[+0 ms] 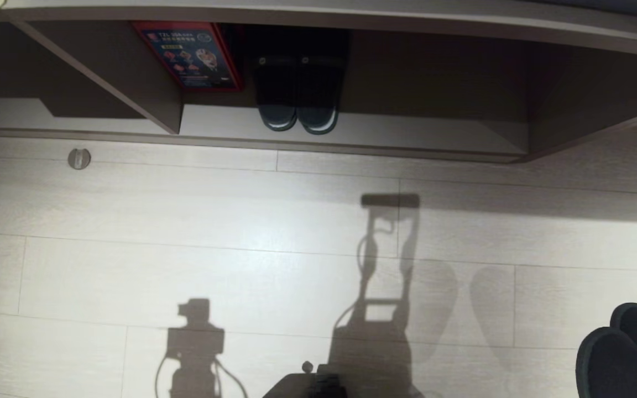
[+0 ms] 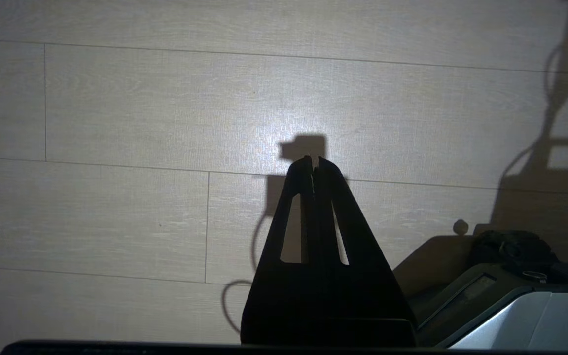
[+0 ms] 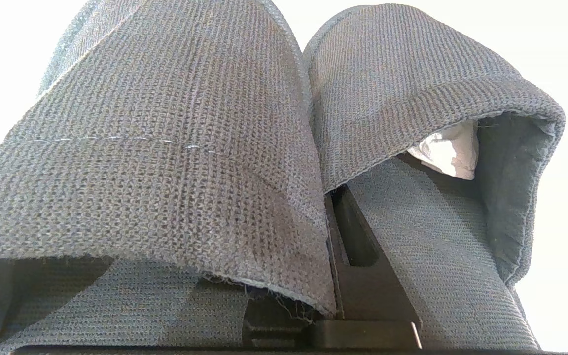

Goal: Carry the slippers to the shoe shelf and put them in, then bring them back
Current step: Place the slippers on the floor

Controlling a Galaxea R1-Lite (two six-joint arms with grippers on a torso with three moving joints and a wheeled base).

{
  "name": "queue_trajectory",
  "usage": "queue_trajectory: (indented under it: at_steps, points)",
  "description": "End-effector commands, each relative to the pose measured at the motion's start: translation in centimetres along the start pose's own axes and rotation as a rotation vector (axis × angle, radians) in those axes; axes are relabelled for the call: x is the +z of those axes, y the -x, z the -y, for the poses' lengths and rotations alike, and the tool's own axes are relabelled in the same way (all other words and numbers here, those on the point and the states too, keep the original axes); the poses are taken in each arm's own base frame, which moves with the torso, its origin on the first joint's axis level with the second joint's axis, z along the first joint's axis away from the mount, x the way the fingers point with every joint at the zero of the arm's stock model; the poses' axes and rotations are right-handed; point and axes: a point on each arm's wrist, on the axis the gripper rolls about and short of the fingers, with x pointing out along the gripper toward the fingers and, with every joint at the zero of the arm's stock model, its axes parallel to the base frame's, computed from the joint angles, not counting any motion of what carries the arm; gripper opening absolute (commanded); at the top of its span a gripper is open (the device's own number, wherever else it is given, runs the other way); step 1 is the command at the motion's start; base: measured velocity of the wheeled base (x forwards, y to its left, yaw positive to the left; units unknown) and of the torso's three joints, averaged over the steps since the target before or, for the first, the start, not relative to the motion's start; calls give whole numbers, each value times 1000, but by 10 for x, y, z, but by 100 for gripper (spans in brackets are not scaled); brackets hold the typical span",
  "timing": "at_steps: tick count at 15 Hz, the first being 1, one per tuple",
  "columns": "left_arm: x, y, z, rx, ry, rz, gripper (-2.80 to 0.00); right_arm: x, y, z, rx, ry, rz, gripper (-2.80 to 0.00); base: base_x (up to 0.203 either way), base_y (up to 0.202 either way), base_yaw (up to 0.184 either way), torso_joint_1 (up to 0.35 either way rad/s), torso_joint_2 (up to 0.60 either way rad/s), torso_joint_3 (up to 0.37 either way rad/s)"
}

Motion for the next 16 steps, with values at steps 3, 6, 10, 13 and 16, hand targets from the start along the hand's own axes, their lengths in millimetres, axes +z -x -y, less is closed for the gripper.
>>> queue_trajectory:
  at_steps: [3, 6, 10, 13, 16]
  points:
    - [0, 0, 0, 1, 0, 0, -280, 0, 0, 0, 0, 0, -3, -280, 0, 0, 0, -1, 4, 199]
    - [0, 0, 0, 0, 1, 0, -280, 0, 0, 0, 0, 0, -4, -280, 0, 0, 0, -1, 0, 204]
    - [0, 0, 0, 1, 1, -2, -280, 0, 0, 0, 0, -1, -3, -280, 0, 0, 0, 5, 1, 200]
    - [0, 0, 0, 1, 1, 0, -280, 0, 0, 0, 0, 0, -3, -280, 0, 0, 0, 1, 3, 206]
    - [0, 0, 0, -1, 1, 0, -280, 0, 0, 0, 0, 0, -5, -280, 0, 0, 0, 0, 3, 201]
